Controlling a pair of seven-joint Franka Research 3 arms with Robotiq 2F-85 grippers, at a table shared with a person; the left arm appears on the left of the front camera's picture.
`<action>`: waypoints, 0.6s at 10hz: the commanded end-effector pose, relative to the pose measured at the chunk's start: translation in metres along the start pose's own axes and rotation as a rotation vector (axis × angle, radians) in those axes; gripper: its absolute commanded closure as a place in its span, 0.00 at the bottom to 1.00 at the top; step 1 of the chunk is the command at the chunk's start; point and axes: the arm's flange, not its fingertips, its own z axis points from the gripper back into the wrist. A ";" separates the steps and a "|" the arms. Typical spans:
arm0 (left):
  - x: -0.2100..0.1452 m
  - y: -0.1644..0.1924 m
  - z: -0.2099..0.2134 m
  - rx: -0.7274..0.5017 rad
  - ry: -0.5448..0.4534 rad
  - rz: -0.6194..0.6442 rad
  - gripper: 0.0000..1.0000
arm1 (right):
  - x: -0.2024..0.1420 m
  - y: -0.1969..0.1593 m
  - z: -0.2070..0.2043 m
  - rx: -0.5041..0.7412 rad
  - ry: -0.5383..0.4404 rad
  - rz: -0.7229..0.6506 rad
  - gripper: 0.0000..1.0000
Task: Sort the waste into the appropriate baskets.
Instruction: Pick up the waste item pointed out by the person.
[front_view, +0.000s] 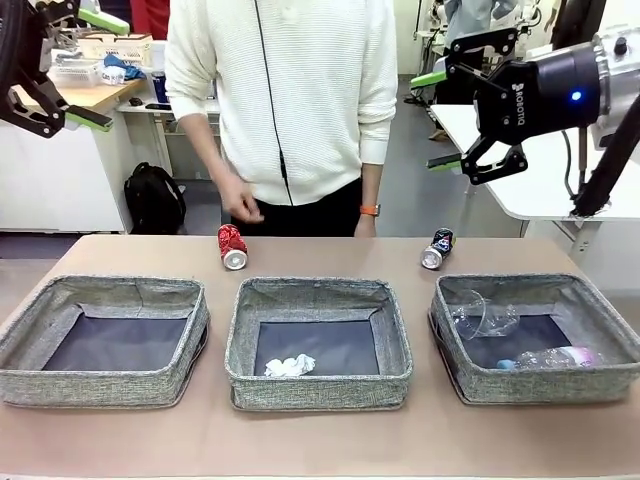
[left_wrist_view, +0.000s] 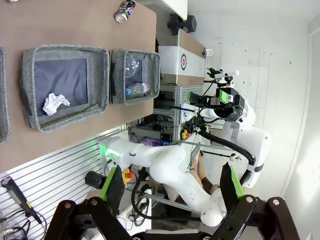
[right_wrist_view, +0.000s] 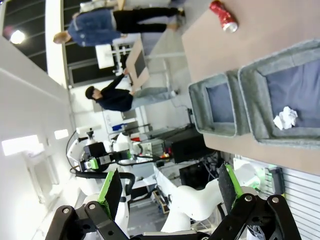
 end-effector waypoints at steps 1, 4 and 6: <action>-0.001 -0.001 0.001 -0.019 0.004 -0.013 0.00 | 0.001 0.004 0.001 -0.006 0.003 -0.013 0.00; -0.001 -0.001 0.001 -0.019 0.004 -0.013 0.00 | 0.001 0.004 0.001 -0.006 0.003 -0.013 0.00; -0.001 -0.001 0.001 -0.019 0.004 -0.013 0.00 | 0.001 0.004 0.001 -0.006 0.003 -0.013 0.00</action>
